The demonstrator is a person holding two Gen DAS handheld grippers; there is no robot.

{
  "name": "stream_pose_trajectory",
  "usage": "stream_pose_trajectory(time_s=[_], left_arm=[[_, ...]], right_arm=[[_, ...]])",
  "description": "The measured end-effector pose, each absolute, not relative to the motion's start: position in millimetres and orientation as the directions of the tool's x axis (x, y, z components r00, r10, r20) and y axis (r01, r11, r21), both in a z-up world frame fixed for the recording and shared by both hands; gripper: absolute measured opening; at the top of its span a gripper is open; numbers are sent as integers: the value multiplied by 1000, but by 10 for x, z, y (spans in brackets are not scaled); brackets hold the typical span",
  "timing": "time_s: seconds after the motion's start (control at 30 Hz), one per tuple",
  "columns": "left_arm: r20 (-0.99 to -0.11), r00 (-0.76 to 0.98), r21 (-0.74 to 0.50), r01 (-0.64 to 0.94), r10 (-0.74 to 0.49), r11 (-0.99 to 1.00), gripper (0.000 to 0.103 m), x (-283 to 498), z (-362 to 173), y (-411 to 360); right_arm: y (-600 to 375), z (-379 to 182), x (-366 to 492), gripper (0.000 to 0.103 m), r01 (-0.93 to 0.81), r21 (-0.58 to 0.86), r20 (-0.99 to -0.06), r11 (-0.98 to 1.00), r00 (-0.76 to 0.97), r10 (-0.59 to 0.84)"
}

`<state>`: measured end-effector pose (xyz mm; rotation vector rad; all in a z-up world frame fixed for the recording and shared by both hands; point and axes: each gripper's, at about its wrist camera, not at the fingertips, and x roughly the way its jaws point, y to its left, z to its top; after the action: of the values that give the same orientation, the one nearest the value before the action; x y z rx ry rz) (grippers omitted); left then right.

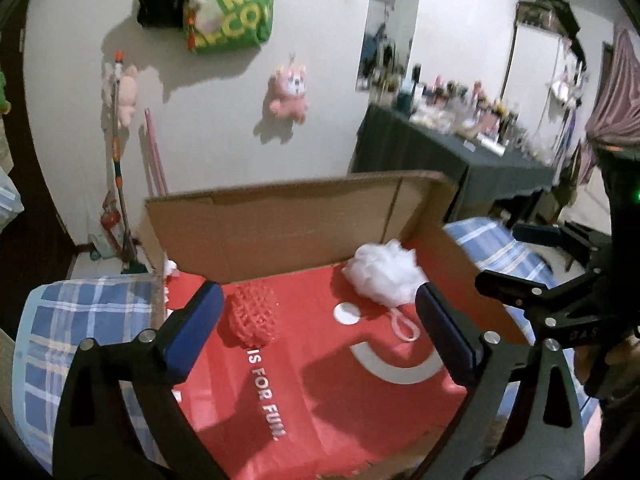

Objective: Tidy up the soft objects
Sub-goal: 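Open both tools to drop the loofahs inside the box, then withdraw both tools from the box back toward the table items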

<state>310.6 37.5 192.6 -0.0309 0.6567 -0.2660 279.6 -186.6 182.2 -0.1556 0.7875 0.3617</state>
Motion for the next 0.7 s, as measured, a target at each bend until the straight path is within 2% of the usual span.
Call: stream_pose_trajectory(time_s=[0.1,0.27,0.4,0.7], left_arm=[[-543,797,-119,241,-267,963,99,2814,2118,367],[-439,866,-58,238,-239,970,103,2244,2375,306],[-392,886,-55,244,-246,968,103,1893,2450,292],[-267,940,-19,217,-214,976,103,984,2419,224]], right_arm=[[-1979,2036,2543,103,-363,2,-672,932,689,270],[-2178,2338,2050,103,-340,8,-589,940,758,279],[-2269,2513,1629,103,-328,-10,-518,945,810,276],[-2427,2530,667,103,-331,-4,-403,944,864,301]])
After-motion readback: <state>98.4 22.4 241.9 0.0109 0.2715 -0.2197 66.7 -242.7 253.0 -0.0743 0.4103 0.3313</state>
